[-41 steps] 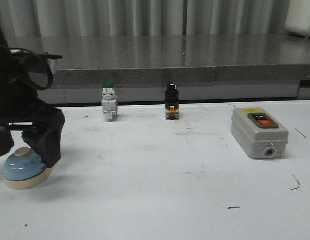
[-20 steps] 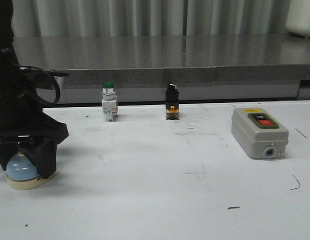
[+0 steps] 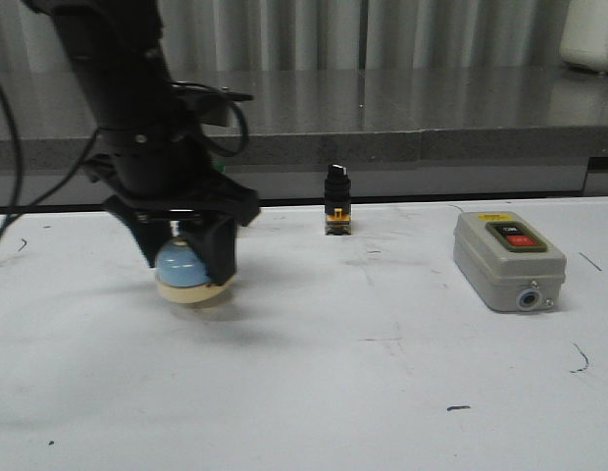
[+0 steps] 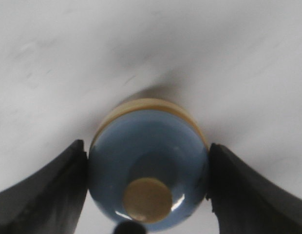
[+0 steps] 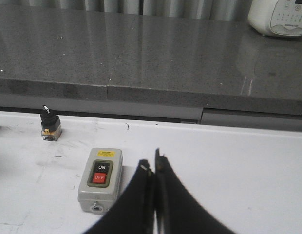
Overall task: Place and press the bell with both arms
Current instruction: 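Carry the bell with the left gripper toward the table centre, then release the bell and raise the left gripper away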
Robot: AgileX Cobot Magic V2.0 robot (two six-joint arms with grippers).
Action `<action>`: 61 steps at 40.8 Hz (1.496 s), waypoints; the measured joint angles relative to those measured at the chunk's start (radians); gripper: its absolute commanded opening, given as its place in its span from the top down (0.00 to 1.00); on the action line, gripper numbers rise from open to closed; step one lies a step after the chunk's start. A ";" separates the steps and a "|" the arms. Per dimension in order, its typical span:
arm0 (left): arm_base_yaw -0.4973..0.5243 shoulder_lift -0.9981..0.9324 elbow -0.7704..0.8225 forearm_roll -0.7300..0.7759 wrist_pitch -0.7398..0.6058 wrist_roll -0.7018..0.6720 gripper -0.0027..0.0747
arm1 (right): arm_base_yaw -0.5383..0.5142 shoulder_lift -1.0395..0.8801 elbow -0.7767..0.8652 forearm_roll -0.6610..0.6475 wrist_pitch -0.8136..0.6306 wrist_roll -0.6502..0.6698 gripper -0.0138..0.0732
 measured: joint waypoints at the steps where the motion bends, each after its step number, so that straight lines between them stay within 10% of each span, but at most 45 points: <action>1: -0.013 0.018 -0.024 0.000 0.004 0.000 0.65 | 0.000 0.000 0.000 0.000 0.000 0.000 0.91; 10: -0.071 0.119 -0.139 -0.007 0.037 0.000 0.62 | 0.000 0.000 0.000 0.000 -0.001 0.000 0.91; 21: -0.090 0.130 -0.155 -0.009 0.041 0.004 0.19 | 0.000 0.000 0.000 0.000 -0.001 0.000 0.91; 32: -0.085 0.097 -0.159 -0.010 0.088 0.006 0.18 | 0.000 0.000 0.000 0.000 -0.002 0.000 0.91; 53: 0.193 -0.353 0.233 -0.010 0.066 -0.014 0.97 | 0.000 0.000 0.000 0.000 -0.002 0.000 0.91; 61: 0.353 -0.565 0.436 -0.023 -0.001 -0.014 0.99 | 0.000 0.000 0.000 0.000 -0.002 0.000 0.91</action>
